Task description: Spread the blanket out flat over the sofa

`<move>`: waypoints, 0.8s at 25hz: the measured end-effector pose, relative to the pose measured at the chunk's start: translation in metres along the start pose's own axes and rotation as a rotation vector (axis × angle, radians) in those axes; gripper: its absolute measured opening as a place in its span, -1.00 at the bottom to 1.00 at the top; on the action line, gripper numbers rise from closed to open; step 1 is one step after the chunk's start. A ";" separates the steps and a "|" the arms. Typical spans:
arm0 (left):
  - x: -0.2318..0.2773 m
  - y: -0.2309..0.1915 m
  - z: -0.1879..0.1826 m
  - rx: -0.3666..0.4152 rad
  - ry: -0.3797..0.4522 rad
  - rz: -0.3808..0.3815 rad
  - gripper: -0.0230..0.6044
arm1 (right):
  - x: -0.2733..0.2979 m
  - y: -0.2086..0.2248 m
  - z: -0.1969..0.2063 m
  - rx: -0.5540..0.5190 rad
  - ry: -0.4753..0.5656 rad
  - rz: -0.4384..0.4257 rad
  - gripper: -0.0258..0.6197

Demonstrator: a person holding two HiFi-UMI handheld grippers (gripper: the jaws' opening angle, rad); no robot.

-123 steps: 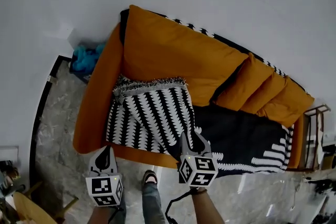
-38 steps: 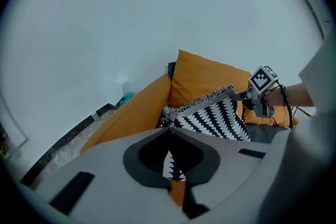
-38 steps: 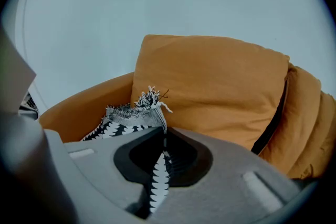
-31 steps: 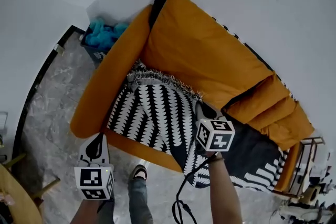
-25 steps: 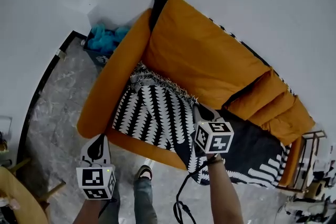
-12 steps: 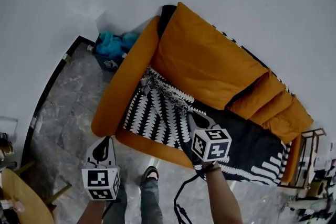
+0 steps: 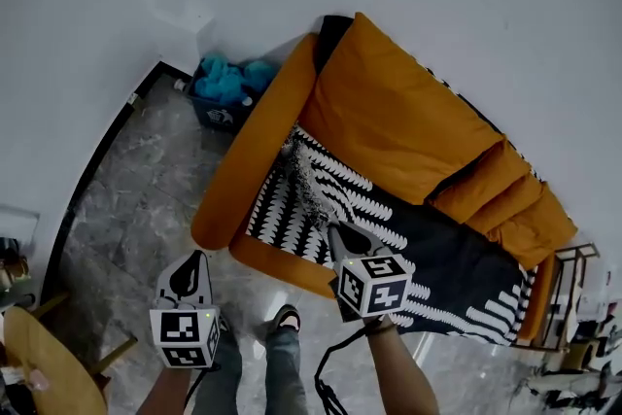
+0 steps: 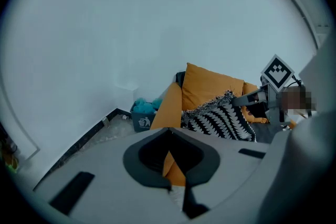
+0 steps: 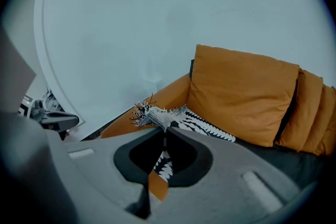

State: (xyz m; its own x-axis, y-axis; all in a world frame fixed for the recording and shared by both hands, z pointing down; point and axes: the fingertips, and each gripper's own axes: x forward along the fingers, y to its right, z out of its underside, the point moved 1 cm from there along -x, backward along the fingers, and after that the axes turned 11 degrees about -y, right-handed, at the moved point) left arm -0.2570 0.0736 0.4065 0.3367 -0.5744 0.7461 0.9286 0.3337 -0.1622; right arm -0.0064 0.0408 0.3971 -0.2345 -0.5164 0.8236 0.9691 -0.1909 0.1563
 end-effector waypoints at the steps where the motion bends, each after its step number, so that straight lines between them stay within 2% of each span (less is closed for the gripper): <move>1: -0.001 -0.003 0.000 0.001 -0.001 0.001 -0.96 | 0.001 -0.006 0.001 -0.003 -0.004 -0.005 -0.86; 10: -0.019 -0.034 0.007 -0.002 0.000 0.002 -0.96 | 0.010 -0.072 0.012 -0.041 -0.037 -0.060 -0.86; 20: -0.033 -0.072 0.022 -0.043 -0.006 -0.035 -0.96 | 0.041 -0.134 0.041 -0.118 -0.142 -0.124 -0.86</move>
State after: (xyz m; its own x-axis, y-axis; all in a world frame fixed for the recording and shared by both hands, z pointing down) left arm -0.3385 0.0851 0.4081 0.3033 -0.5802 0.7559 0.9456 0.2810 -0.1638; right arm -0.1425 0.0793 0.4325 -0.3298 -0.3618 0.8720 0.9160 -0.3461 0.2028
